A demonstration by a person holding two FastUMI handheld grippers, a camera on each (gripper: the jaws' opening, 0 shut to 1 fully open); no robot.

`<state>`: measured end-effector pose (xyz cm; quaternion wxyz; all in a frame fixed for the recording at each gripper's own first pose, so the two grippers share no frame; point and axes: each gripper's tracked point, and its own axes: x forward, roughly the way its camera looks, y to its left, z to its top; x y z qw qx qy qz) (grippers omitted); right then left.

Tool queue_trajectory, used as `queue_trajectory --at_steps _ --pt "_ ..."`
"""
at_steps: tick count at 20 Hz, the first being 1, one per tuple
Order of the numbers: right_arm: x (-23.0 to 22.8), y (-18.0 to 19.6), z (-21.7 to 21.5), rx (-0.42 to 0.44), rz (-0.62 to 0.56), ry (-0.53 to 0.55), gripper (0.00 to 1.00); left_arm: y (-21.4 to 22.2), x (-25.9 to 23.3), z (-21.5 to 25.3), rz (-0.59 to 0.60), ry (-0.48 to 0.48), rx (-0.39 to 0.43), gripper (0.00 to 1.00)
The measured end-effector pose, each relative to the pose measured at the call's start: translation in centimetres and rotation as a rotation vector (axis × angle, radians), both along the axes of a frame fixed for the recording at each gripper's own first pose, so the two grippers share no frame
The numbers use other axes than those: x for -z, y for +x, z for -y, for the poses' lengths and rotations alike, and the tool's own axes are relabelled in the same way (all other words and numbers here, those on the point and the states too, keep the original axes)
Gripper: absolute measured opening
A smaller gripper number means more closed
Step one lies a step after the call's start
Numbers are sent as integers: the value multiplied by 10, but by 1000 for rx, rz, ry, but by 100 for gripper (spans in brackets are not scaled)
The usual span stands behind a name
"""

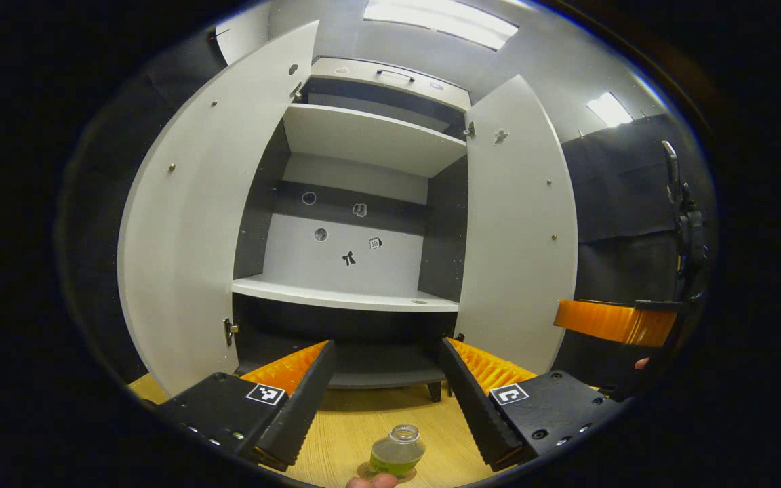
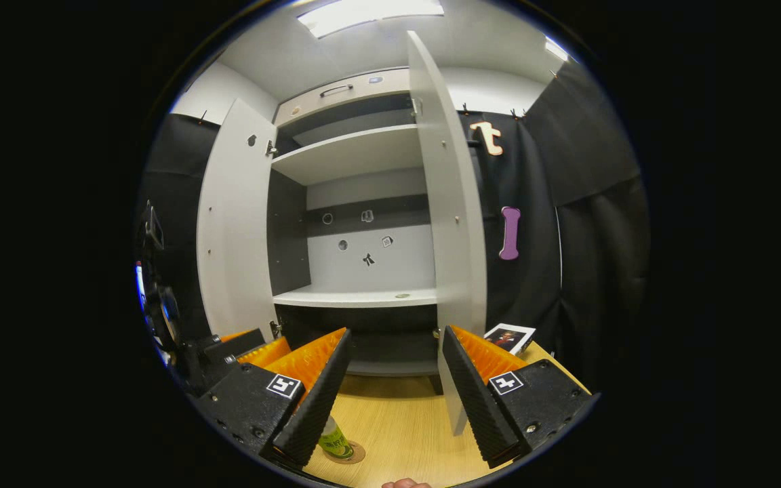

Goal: Grasp the bottle in the cabinet with the left hand and place it on the coaster, then close the right door with the right hand and the left door with the left hand.

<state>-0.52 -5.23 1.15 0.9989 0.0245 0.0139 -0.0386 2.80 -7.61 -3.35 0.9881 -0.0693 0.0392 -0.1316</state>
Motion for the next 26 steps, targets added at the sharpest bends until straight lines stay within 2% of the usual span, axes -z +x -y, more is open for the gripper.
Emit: queue_trajectory --at_steps 2,4,5,6,7,9,12,15,16,19,20,21,26 --pt "-15 -7 24 18 -5 -49 83 -4 2 -8 -2 25 -23 94" --pt "-56 -15 49 30 59 -41 83 -7 8 -15 -9 73 -36 94" --pt "-74 -18 67 60 80 -33 83 -8 10 -18 -8 94 -41 94" --pt "-91 -20 86 96 104 -44 83 -10 10 -20 -2 107 -48 98" --pt "-108 -21 105 138 135 -65 83 -11 10 -18 1 113 -48 94" --pt "-133 -12 131 190 164 -66 83 -14 9 -13 0 108 -37 94" --pt "-151 9 150 202 160 -4 83 -17 6 -9 6 102 -39 94" --pt "-157 27 167 224 152 -29 79 -18 7 -8 4 98 -31 94" --pt "-158 31 168 226 148 -41 83 -17 8 -9 1 102 -34 94" --pt "-157 40 158 203 147 -42 83 -17 16 -17 -19 129 -61 94" --pt "-153 41 159 221 139 -48 83 -17 19 -19 -25 132 -64 90" --pt "-150 40 159 230 136 -62 83 -17 20 -21 -28 134 -66 94" --pt "-154 38 144 272 145 -126 82 -15 24 -33 -23 133 -84 94"
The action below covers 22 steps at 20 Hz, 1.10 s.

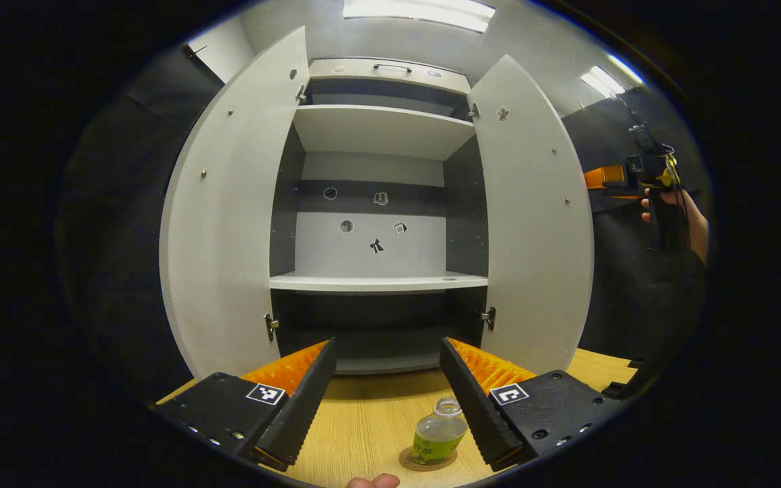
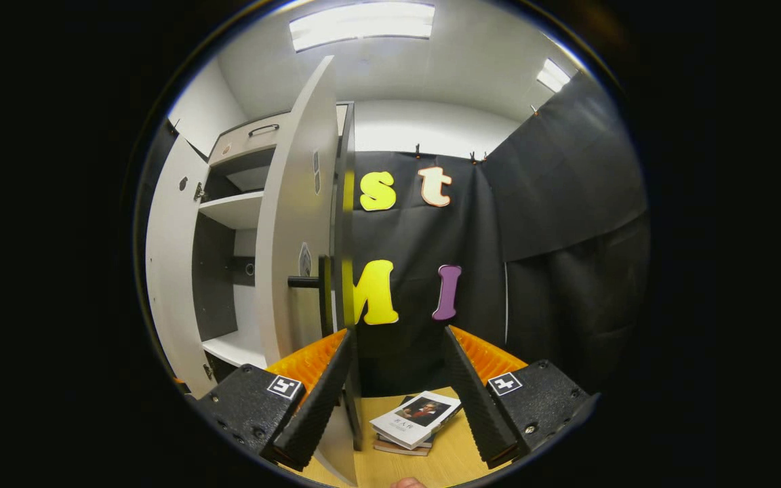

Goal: Grasp the bottle in the cabinet with the left hand and place it on the coaster, then close the right door with the right hand and the left door with the left hand.

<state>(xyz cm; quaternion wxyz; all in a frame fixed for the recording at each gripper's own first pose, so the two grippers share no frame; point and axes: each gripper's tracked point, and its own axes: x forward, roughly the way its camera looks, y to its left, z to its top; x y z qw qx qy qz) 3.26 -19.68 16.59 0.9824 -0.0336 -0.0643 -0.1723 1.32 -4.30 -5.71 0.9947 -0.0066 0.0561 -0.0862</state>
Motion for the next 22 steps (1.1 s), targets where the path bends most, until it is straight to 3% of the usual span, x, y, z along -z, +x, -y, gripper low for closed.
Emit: queue_trajectory --at_steps 3,10,14,22 --pt "0 3 -32 -44 -36 -56 82 5 3 -6 8 -7 -12 94" --pt "9 47 -123 -272 -73 -66 82 -2 3 -21 4 -3 -37 94" --pt "11 62 -131 -287 -84 -62 82 -5 1 -35 12 12 -73 94" --pt "36 38 -129 -287 -92 -75 81 -4 0 -36 4 4 -76 94"
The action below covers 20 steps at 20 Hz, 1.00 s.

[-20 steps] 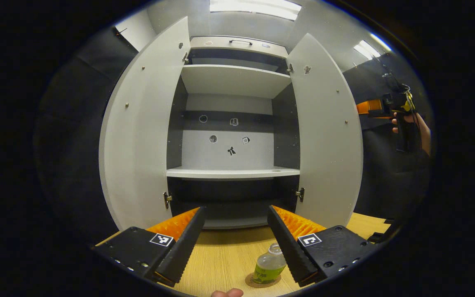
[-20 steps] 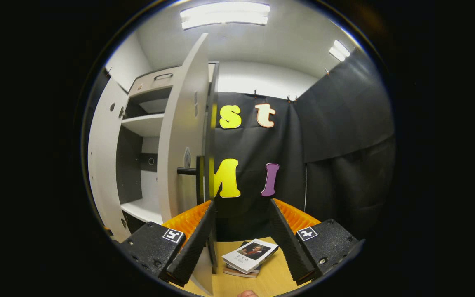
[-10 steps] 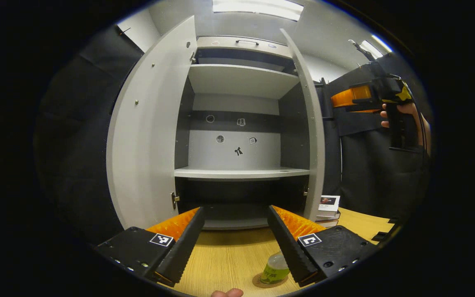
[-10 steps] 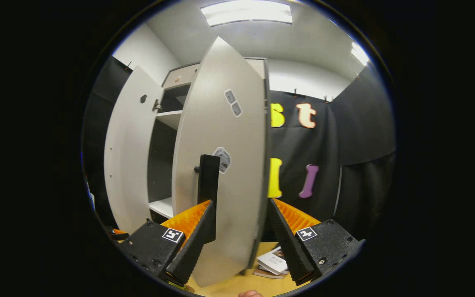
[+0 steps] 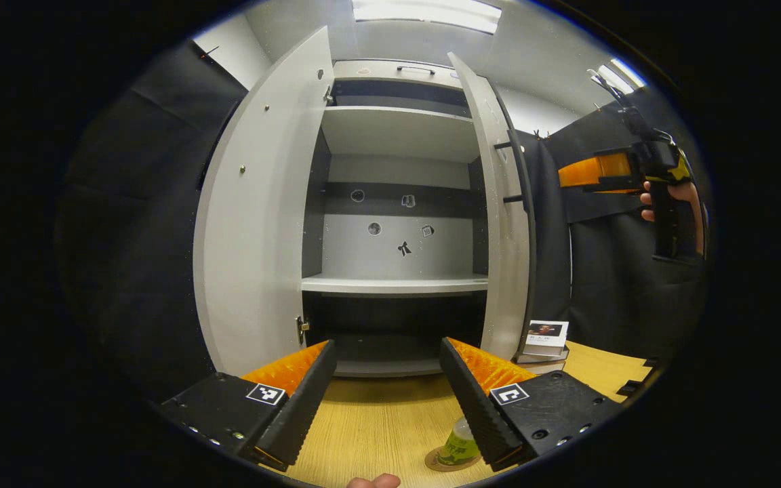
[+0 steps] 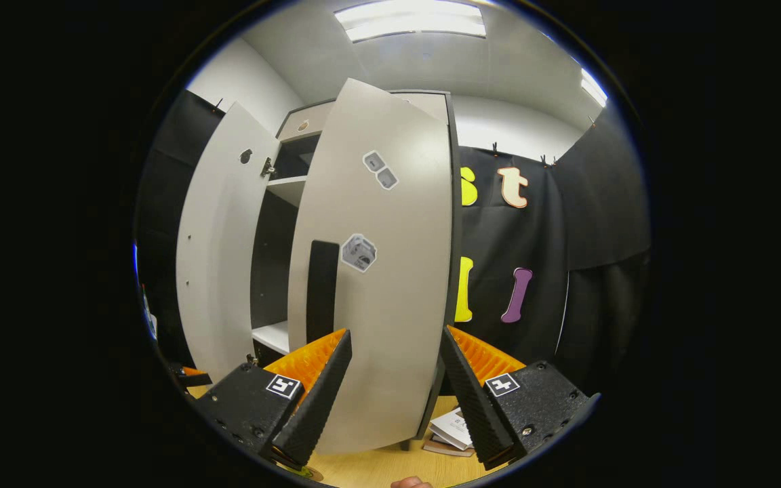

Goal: Grasp the bottle in the cabinet with the left hand and place it on the coaster, then close the right door with the right hand and the left door with the left hand.

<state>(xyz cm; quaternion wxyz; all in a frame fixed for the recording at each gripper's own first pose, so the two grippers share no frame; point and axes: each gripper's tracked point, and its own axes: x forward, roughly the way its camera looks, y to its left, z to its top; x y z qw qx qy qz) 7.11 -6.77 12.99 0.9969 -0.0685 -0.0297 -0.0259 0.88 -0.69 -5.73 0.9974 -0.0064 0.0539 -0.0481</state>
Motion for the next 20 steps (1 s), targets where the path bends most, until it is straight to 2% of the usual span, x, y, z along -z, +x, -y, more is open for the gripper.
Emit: queue_trajectory --at_steps 5,10,13,15,16,17,18,19,20 --pt "38 -26 -8 -2 -8 79 81 -1 -8 11 3 -9 35 94" --pt "117 -44 -15 4 -107 144 81 -1 -14 11 5 -16 39 94" --pt "141 -55 -5 71 -121 164 82 -5 -19 9 -13 -27 38 94" --pt "138 -52 -4 89 -98 169 81 -11 -38 -5 17 -44 12 94" --pt "135 -48 -5 86 -87 164 81 -15 -47 -15 27 -56 -11 98" --pt "131 -46 -10 72 -78 160 81 -20 -57 -28 38 -71 -47 94" --pt "128 -42 -14 51 -76 154 81 -27 -69 -44 54 -91 -87 94" --pt "126 -40 -18 31 -78 150 81 -31 -81 -57 78 -111 -112 98" --pt "124 -40 -22 10 -75 147 81 -37 -93 -70 84 -126 -131 94"
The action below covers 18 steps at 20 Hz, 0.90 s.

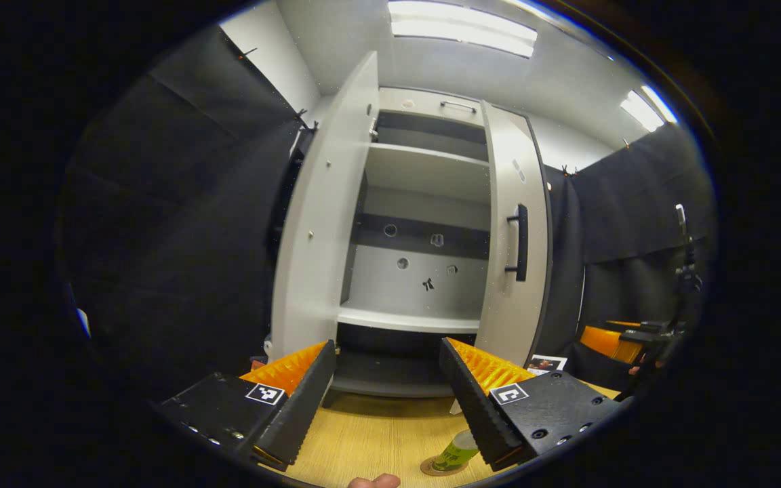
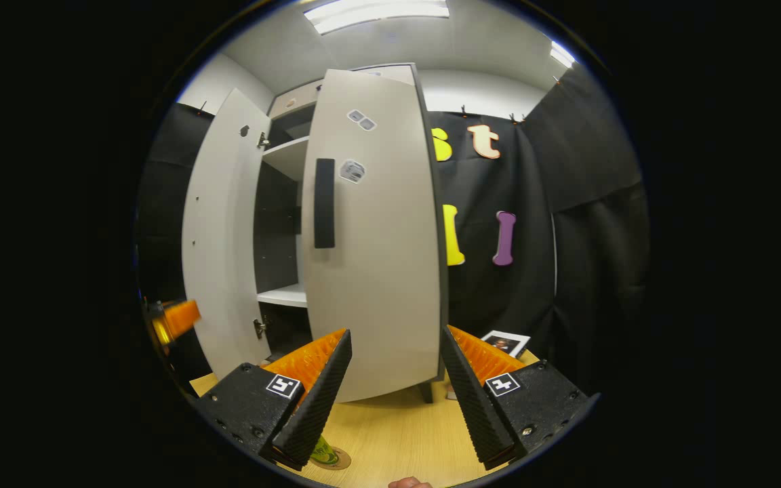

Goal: Grasp the bottle in the cabinet with the left hand and place it on the coaster, then close the right door with the right hand and the left door with the left hand.

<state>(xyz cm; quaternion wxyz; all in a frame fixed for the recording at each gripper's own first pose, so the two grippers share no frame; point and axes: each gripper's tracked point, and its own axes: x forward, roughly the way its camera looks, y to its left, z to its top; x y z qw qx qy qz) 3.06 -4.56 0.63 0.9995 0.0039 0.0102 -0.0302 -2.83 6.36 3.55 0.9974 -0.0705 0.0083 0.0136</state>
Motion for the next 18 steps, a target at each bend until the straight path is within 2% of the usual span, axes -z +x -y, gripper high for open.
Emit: queue_trajectory --at_steps 1,2,6,9,10,11,12,13,14,15,16,17,18 --pt "-2 0 -2 -9 5 -1 81 -3 -7 -12 -12 -9 -15 99" --pt "-4 -1 -3 -13 10 -4 82 -7 -14 -24 -18 -10 -34 95" --pt "-5 -5 -6 -34 14 -7 81 0 -46 -101 4 18 -181 95" --pt "-8 -9 -1 -31 22 -9 81 32 -64 -156 32 6 -256 95" --pt "-10 -10 2 -26 26 -11 81 43 -66 -170 32 3 -269 100" --pt "-12 -11 6 -18 30 -13 81 55 -66 -184 26 -2 -292 95" --pt "-14 -12 11 -7 34 -14 81 64 -64 -194 22 2 -318 100" --pt "-16 -13 16 5 40 -11 81 72 -62 -201 17 4 -331 100" --pt "-17 -14 20 17 46 -8 81 80 -60 -204 17 1 -333 95" --pt "-18 -14 25 28 49 -3 81 86 -57 -203 12 -7 -326 100" --pt "-17 -13 28 35 48 -1 81 92 -52 -201 1 -12 -316 95" --pt "-16 -12 30 39 42 -2 81 94 -48 -200 -14 -11 -322 95" --pt "-17 -12 32 45 43 -5 81 92 -49 -203 -7 3 -335 100"
